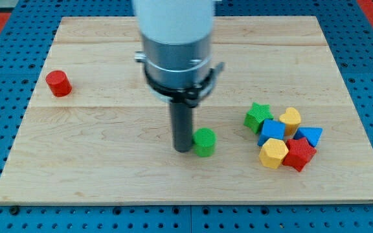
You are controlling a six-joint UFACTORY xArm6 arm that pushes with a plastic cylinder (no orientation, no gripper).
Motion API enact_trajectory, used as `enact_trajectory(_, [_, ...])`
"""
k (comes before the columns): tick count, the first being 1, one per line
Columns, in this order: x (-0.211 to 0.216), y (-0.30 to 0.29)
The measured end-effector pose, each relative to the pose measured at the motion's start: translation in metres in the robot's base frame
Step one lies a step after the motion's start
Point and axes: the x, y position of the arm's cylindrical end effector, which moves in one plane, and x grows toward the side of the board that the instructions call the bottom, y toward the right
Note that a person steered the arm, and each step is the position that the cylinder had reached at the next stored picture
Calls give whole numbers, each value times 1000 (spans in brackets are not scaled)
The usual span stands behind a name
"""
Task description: Move the red circle slightly to the right
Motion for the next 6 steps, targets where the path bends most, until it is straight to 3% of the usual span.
enact_trajectory(1, [0, 63])
enact_trajectory(2, [-1, 48])
enact_trajectory(5, [-112, -271])
enact_trajectory(6, [-129, -313])
